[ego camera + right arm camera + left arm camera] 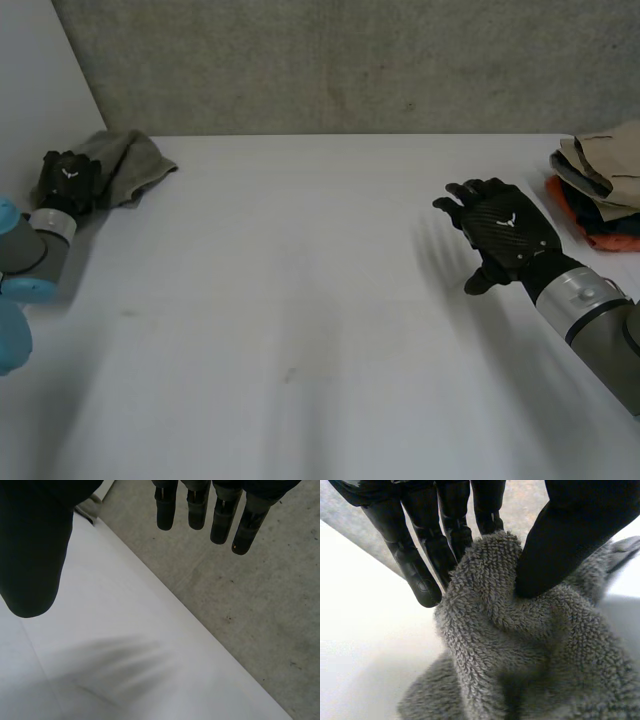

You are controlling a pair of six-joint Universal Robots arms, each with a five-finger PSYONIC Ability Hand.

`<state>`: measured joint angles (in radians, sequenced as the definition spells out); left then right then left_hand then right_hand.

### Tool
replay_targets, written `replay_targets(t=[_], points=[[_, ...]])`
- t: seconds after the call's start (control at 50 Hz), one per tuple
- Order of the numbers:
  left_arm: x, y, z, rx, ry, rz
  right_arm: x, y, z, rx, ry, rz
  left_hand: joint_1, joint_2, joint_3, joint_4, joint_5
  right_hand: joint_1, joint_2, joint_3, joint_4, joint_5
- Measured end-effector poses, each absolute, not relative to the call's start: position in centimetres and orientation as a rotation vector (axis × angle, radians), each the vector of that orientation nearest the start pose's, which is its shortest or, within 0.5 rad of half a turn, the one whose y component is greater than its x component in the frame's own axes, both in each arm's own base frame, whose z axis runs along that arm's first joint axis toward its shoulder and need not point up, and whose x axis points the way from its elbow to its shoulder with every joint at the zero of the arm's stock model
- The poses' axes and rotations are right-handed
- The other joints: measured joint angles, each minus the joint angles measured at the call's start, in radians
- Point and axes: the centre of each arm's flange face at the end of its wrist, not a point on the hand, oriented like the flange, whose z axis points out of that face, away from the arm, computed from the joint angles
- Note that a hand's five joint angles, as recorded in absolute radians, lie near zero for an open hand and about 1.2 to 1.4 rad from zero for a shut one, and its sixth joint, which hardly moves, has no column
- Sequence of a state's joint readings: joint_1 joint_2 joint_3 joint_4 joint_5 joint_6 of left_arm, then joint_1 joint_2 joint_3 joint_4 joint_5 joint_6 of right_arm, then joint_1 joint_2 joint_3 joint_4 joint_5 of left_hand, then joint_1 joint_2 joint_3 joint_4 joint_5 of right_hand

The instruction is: Fold the laundry.

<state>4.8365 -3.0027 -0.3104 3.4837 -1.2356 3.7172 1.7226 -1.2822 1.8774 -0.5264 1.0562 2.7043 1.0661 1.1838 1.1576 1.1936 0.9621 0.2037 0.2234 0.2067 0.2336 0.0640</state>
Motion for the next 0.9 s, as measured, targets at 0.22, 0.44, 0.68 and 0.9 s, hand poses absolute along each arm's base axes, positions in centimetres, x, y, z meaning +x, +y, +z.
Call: replay_targets(t=[0.22,0.44,0.68,0.9], points=[[-13.1,-51.4,15.8,0.772,1.778,-2.164,22.1,-29.0,17.6,-1.092,1.876,-2.031,0.0,0.001,0.001,0.004,0.0,0.0,0.0,0.0,0.0,0.0],[-25.2,-34.4,21.8,0.872,2.255,-2.441,22.1,-29.2,18.4,-1.091,1.855,-2.065,0.0,0.007,0.023,0.004,0.0,0.0,0.0,0.0,0.0,0.0],[-35.9,-16.5,22.2,1.346,2.83,-2.542,21.6,-29.3,18.9,-1.079,1.875,-2.066,-0.284,-0.267,-0.223,-0.248,-0.249,0.0,0.0,0.0,0.0,0.0],[-35.5,-20.1,22.7,1.146,2.645,-2.582,21.4,-28.8,19.5,-1.067,1.963,-1.95,-0.875,-0.98,-0.948,-0.99,-0.918,0.0,0.0,0.0,0.0,0.0]])
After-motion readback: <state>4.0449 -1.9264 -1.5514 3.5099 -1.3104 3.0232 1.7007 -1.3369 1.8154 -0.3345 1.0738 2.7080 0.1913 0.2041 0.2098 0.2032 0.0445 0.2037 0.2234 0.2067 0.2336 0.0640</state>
